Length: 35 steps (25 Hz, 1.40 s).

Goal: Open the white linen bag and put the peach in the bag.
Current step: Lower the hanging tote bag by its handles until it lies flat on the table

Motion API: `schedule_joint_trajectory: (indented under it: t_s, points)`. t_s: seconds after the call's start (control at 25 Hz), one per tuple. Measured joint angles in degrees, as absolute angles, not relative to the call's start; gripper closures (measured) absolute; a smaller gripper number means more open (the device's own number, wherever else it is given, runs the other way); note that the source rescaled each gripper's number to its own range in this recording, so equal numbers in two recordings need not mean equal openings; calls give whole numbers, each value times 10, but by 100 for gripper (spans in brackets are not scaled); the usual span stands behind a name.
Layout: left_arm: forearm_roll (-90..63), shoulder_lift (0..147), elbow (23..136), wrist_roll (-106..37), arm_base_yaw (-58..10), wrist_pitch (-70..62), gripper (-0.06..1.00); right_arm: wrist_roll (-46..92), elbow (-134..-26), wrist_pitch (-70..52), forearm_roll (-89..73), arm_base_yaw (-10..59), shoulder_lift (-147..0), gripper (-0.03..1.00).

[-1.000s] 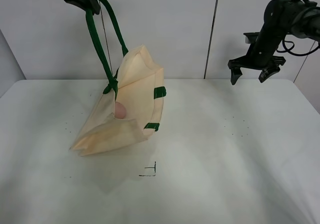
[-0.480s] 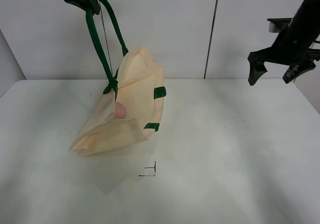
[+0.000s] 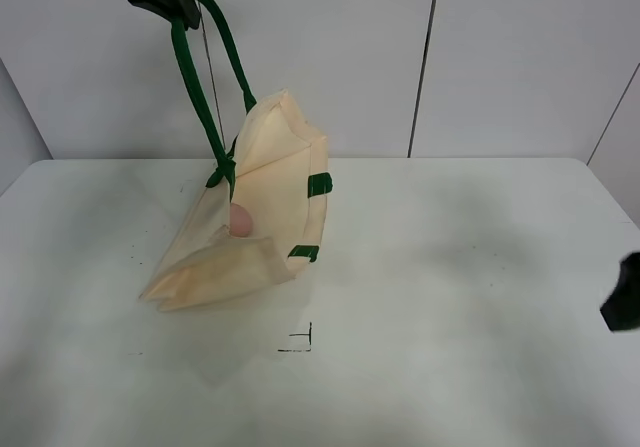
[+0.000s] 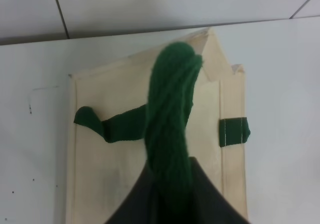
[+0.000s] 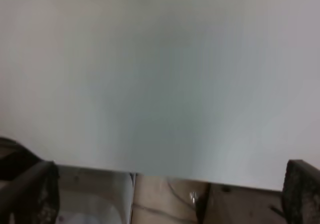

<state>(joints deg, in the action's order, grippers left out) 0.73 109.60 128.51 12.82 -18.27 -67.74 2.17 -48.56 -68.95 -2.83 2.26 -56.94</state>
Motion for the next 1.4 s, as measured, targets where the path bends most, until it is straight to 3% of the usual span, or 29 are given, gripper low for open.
schedule_joint_trajectory:
  t_s: [0.32,0.64,1.4]
  points:
    - [7,1096,1285,128,-183,-677,94,30,-298,-613,-28,23,-233,-3]
    - [7,1096,1285,128,-183,-677,94,24,-284,-591,-20,23,-13,-3]
    - [-30,1257,1229,109,-183,-662,94,8,-281,-591,-5,25,1,-3]
